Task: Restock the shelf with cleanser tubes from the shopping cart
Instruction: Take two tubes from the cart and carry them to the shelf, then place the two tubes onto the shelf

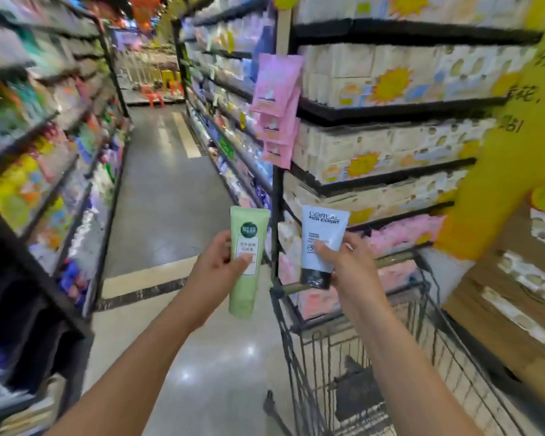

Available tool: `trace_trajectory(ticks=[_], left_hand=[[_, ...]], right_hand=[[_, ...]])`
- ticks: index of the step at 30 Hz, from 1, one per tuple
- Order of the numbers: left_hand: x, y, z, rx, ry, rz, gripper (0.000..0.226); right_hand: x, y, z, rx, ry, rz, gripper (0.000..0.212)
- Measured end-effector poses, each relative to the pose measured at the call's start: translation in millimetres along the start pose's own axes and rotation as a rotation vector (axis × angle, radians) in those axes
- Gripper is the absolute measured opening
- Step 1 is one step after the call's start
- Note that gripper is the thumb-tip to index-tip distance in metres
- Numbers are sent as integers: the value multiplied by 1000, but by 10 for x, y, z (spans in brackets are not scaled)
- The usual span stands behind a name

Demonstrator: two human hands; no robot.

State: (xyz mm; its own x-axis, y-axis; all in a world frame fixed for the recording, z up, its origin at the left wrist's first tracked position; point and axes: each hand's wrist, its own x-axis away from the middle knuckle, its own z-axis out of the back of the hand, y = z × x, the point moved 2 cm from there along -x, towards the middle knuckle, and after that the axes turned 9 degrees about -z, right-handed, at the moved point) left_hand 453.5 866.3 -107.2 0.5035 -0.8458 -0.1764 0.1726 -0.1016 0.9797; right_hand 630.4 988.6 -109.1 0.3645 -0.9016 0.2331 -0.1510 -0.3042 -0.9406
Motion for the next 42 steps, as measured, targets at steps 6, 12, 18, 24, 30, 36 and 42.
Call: trace_trajectory(ticks=[6, 12, 18, 24, 30, 36, 42], left_hand=[[453, 86, 1403, -11, 238, -35, 25], [981, 147, 2790, 11, 393, -73, 22], [1545, 172, 3952, 35, 517, -113, 18], [2050, 157, 4878, -13, 679, -120, 25], [2410, 110, 5769, 22, 830, -95, 36], [2436, 9, 6744, -96, 935, -72, 21], [2215, -118, 7546, -170, 958, 0, 16]], right_hand=[[374, 311, -1281, 76, -161, 32, 33], [1001, 658, -2642, 84, -325, 31, 31], [1594, 1031, -3789, 130, -459, 2, 36], [2050, 1377, -4741, 169, -601, -56, 39], [2272, 1666, -5641, 215, -739, -93, 34], [2337, 2025, -6611, 201, -831, -108, 41], [2165, 2229, -7484, 188, -851, -100, 41]])
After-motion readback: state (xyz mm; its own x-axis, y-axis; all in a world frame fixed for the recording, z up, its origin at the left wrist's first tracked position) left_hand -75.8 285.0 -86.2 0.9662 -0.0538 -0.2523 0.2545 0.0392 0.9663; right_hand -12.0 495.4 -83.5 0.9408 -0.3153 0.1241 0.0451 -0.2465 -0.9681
